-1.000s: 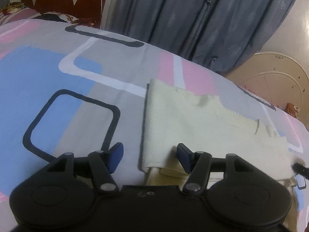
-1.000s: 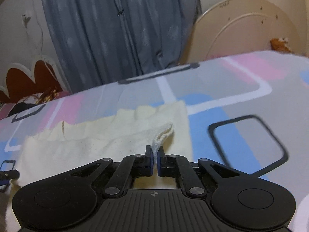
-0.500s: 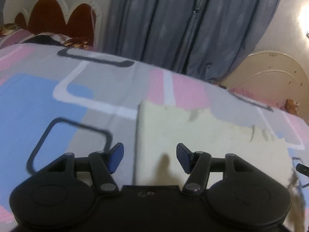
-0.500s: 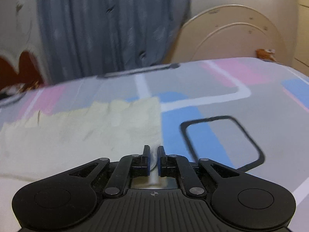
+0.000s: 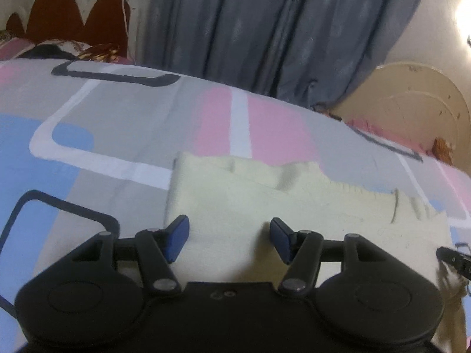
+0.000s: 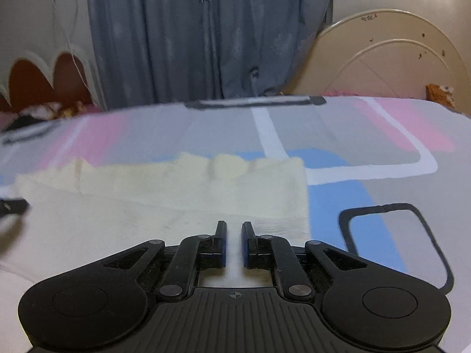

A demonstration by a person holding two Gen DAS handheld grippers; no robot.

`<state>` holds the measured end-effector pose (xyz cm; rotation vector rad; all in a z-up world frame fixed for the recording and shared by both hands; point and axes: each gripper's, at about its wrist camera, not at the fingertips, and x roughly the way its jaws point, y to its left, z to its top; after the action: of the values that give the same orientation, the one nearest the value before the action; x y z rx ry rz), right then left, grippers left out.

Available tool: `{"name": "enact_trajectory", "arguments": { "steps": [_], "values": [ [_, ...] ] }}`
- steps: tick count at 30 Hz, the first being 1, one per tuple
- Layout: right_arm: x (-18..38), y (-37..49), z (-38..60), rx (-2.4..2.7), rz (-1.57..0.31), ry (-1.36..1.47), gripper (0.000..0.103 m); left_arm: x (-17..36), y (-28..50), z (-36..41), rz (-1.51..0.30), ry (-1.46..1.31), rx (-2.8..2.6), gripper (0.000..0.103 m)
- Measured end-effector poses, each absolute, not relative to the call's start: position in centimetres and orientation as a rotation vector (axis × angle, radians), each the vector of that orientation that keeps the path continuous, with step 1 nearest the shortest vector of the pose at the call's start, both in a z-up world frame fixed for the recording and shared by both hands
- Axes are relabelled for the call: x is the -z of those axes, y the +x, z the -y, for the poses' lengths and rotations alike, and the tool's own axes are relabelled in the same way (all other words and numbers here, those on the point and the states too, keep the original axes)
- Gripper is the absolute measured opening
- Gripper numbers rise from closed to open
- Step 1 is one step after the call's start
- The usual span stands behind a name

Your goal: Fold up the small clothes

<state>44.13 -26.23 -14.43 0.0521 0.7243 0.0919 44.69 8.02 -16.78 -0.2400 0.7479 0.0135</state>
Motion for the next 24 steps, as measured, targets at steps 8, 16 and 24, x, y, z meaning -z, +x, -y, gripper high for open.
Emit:
{"name": "enact_trajectory", "arguments": {
  "steps": [8, 16, 24],
  "values": [
    [13.0, 43.3, 26.3, -0.136, -0.695, 0.094, 0.009, 15.4, 43.6, -6.6, -0.722, -0.202, 0.013, 0.062],
    [13.9, 43.2, 25.3, -0.148, -0.742, 0.061, 0.010, 15.5, 42.8, -6.3, -0.749, -0.164, 0.006, 0.065],
    [13.9, 40.4, 24.3, -0.189, -0.735, 0.020, 0.033, 15.2, 38.8, -3.5, -0.758, -0.135, 0.076, 0.069]
  ]
}}
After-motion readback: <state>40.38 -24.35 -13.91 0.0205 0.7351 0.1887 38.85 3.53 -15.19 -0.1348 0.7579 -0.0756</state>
